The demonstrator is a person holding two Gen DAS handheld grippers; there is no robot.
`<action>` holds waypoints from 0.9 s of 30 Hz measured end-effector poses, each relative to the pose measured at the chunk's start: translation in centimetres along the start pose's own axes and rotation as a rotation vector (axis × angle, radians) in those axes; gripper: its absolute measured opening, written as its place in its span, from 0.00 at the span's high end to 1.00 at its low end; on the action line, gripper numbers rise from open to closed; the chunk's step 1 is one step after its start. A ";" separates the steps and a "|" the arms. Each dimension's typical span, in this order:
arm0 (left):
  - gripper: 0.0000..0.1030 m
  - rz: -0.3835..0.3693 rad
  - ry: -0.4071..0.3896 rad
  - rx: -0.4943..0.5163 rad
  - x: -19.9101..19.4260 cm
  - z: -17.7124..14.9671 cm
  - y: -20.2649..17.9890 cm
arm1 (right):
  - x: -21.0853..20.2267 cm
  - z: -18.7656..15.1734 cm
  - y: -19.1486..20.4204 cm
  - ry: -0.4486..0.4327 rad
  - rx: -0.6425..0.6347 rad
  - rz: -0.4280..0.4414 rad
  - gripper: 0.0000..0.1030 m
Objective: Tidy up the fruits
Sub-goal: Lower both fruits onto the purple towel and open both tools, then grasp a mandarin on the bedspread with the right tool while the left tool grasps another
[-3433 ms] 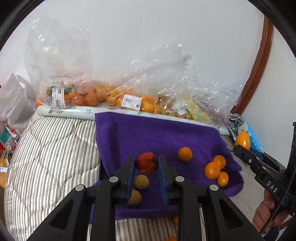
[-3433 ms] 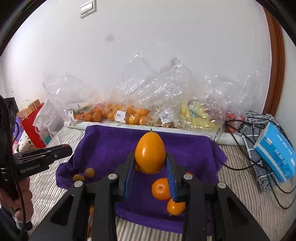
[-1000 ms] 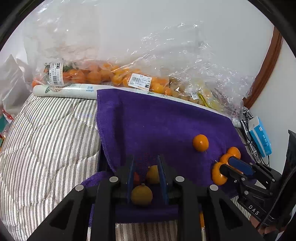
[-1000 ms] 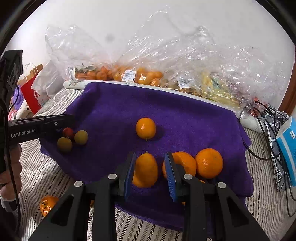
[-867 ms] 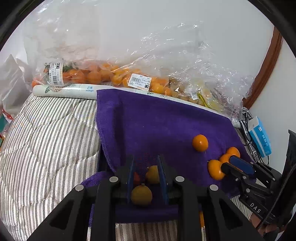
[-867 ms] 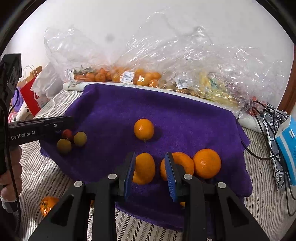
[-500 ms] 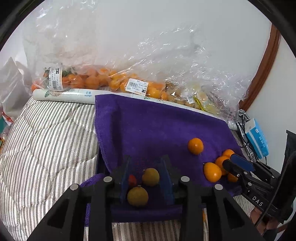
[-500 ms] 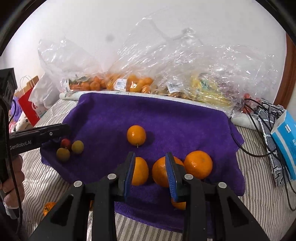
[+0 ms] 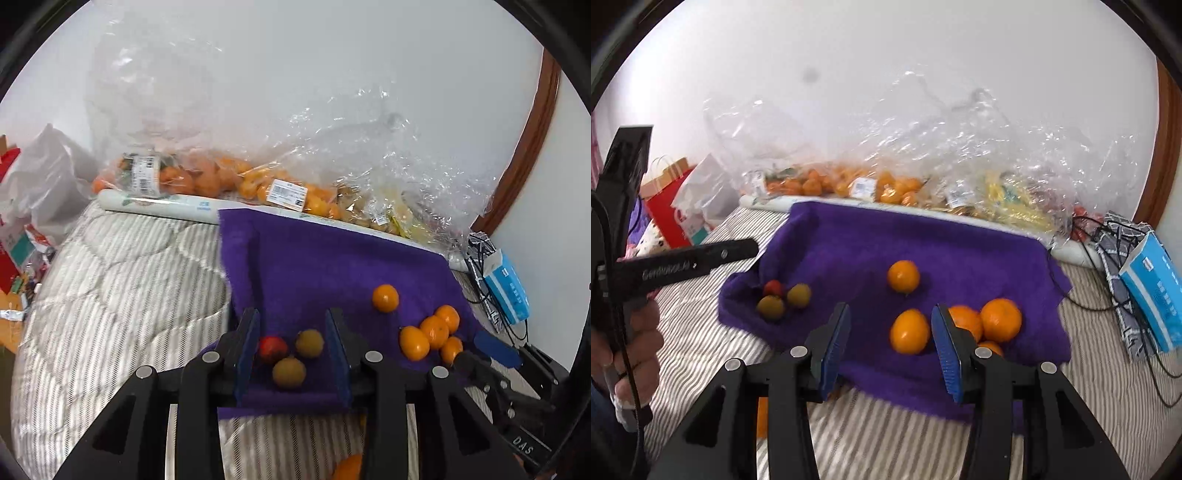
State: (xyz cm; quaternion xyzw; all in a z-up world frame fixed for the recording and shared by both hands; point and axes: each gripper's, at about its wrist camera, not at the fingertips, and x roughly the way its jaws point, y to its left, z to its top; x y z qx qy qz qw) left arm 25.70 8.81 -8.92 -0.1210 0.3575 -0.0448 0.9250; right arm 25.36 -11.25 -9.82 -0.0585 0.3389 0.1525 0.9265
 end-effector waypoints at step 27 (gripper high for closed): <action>0.62 -0.053 0.050 -0.021 -2.4 -6.2 5.9 | 6.2 -4.3 5.3 0.236 0.002 0.063 0.62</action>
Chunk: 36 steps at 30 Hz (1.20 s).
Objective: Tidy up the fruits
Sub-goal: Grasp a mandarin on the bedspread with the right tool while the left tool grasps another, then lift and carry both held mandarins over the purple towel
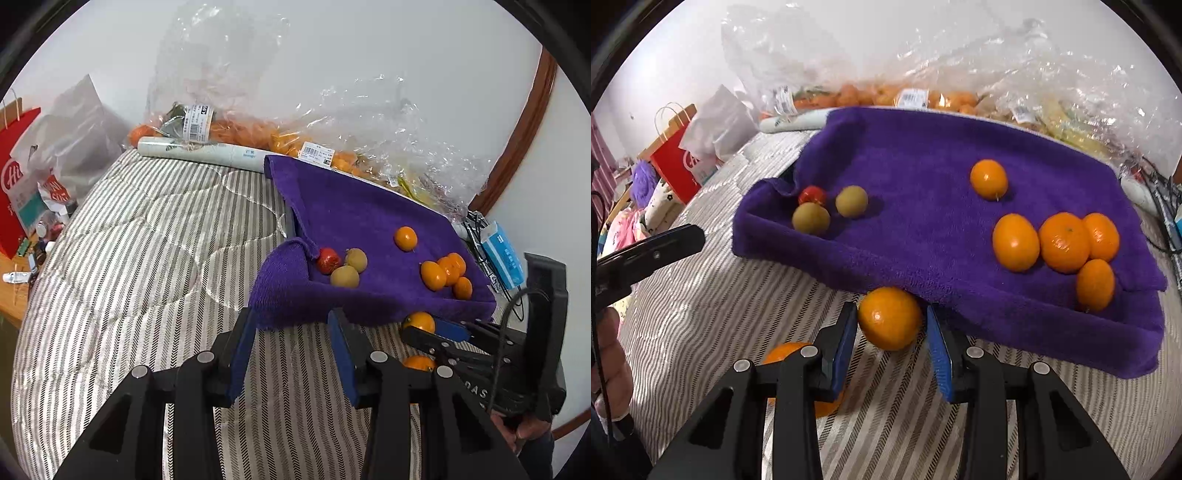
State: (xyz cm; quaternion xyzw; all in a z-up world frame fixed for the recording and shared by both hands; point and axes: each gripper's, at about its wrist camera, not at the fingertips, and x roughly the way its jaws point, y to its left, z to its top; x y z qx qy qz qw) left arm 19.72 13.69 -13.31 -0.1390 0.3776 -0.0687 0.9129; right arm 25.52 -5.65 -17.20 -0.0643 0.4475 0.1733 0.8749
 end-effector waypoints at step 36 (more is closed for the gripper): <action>0.56 -0.053 0.117 0.214 2.6 -4.2 -12.0 | -9.1 -6.5 -9.2 -0.172 0.091 -0.125 0.66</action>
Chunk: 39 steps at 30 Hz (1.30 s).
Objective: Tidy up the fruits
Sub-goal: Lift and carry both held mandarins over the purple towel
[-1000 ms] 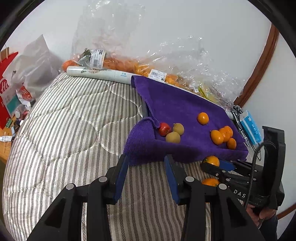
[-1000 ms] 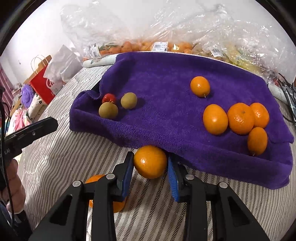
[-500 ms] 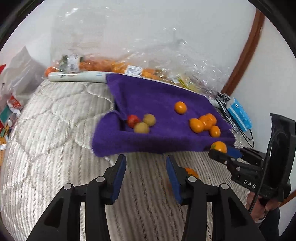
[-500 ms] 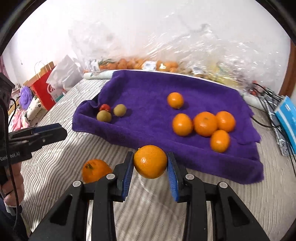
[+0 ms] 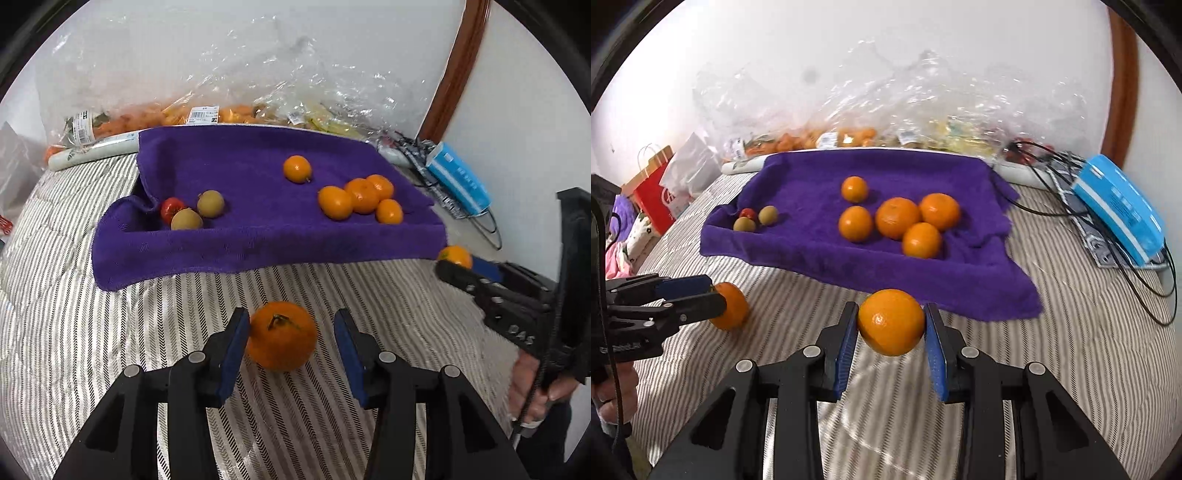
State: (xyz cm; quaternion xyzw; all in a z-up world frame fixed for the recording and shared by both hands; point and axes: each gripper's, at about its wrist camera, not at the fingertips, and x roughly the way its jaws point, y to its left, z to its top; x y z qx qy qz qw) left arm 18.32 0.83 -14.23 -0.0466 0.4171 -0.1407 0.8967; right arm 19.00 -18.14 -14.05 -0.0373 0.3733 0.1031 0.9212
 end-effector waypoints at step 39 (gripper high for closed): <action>0.59 0.037 -0.044 -0.060 -1.7 -0.3 1.2 | -1.5 -0.4 0.6 -0.039 -0.010 0.015 0.66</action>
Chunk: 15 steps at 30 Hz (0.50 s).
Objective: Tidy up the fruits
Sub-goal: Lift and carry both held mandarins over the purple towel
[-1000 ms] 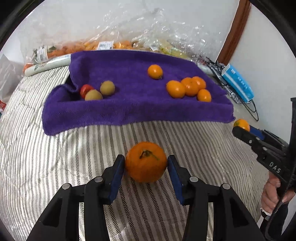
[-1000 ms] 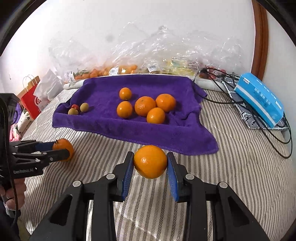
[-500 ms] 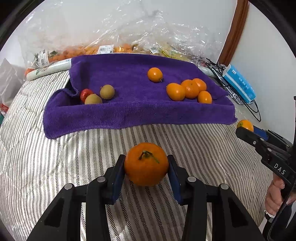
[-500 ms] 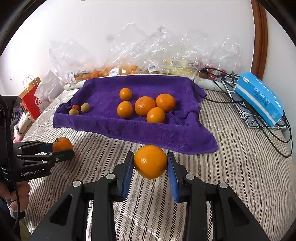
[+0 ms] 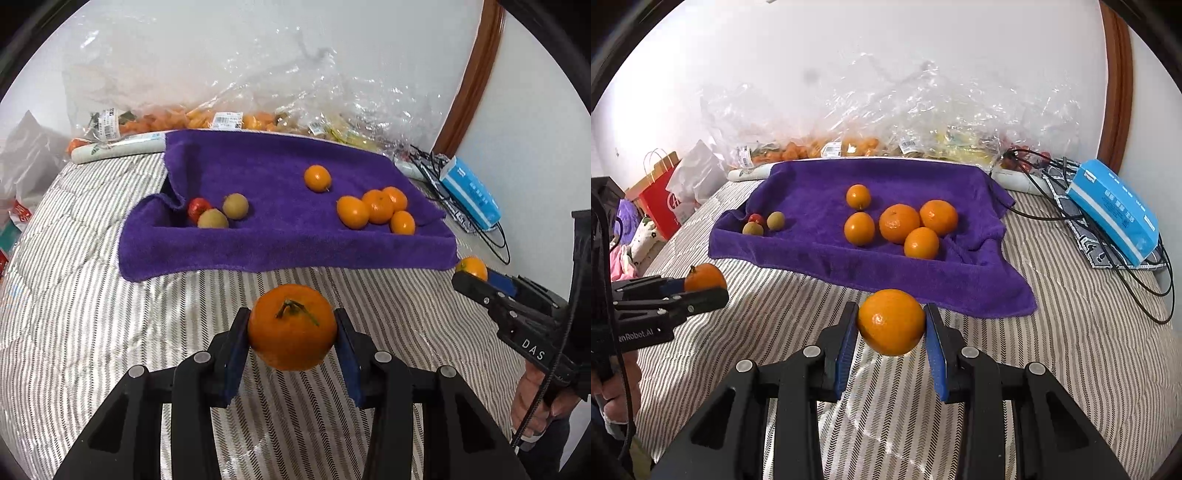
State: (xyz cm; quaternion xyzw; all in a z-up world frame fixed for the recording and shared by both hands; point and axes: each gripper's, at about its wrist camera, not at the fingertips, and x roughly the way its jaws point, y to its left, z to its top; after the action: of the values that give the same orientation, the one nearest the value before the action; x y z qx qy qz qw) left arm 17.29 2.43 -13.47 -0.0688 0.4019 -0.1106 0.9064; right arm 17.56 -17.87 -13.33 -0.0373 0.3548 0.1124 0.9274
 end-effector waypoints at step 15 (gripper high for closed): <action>0.59 -0.005 -0.040 -0.037 -1.6 0.4 1.1 | -0.8 0.7 1.0 -0.020 -0.014 0.019 0.66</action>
State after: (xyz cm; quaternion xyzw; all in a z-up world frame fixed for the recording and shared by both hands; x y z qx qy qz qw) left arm 16.67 3.89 -12.32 -0.0888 0.3853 -0.1042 0.9126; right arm 17.19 -16.97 -12.27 -0.0391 0.3449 0.1239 0.9296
